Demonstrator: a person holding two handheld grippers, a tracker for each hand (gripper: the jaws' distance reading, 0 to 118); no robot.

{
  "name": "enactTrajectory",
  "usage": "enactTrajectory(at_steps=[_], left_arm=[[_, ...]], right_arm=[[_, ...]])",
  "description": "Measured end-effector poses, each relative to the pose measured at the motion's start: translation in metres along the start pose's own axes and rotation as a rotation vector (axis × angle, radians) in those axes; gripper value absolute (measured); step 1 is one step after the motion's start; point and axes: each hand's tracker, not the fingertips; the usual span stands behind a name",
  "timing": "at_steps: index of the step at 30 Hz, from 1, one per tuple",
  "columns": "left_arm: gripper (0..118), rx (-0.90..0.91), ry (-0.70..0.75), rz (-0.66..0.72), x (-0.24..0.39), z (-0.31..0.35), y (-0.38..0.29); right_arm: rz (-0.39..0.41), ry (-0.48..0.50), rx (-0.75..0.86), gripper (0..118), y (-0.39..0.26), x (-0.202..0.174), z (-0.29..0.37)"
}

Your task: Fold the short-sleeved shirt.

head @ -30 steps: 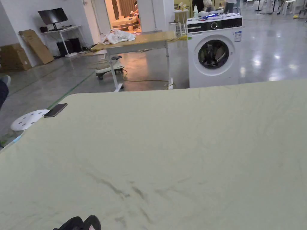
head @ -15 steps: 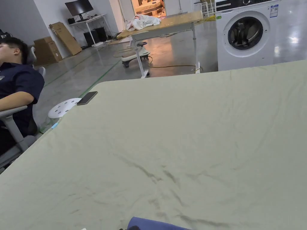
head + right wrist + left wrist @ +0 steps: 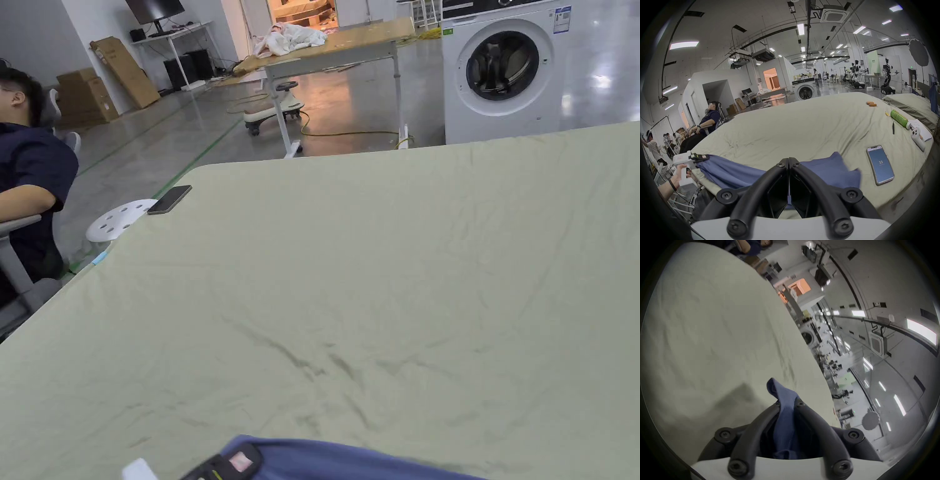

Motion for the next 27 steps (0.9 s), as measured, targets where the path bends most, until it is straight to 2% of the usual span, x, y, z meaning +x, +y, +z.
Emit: enactTrajectory(at_steps=[2,5,8,14,16,18,22,24,26,27], left_arm=[[3,0.054,0.099,-0.089,0.009,0.016,0.025],[3,0.074,0.167,-0.214,0.039,0.037,0.052],[3,0.048,0.153,-0.341,0.076,0.039,0.047],[3,-0.089,0.006,-0.44,0.14,-0.008,-0.039],[3,-0.157,-0.046,-0.439,0.152,-0.033,-0.076],[4,-0.223,-0.068,-0.421,0.159,-0.058,-0.107],[7,-0.403,-0.054,-0.47,0.169,-0.1,-0.162],[25,-0.408,-0.055,-0.503,0.173,-0.111,-0.176],[63,-0.467,0.005,-0.551,0.178,-0.12,-0.18],[68,-0.47,0.011,-0.578,0.181,-0.12,-0.179]], right_arm=[[-0.017,0.005,0.0,0,-0.002,0.003,0.0],[-0.046,0.008,-0.002,0,-0.006,0.006,-0.003],[-0.074,0.014,-0.01,0,-0.008,0.009,-0.007],[-0.131,0.054,0.0,0,-0.005,0.002,-0.007],[-0.124,0.058,0.009,0,-0.003,-0.003,-0.004],[-0.118,0.053,0.014,0,-0.002,-0.006,-0.001],[-0.147,0.056,0.01,0,-0.008,-0.003,0.003],[-0.152,0.048,0.004,0,-0.013,-0.001,0.005],[-0.161,0.042,-0.011,0,-0.02,0.006,0.005],[-0.161,0.04,-0.023,0,-0.023,0.009,0.005]])
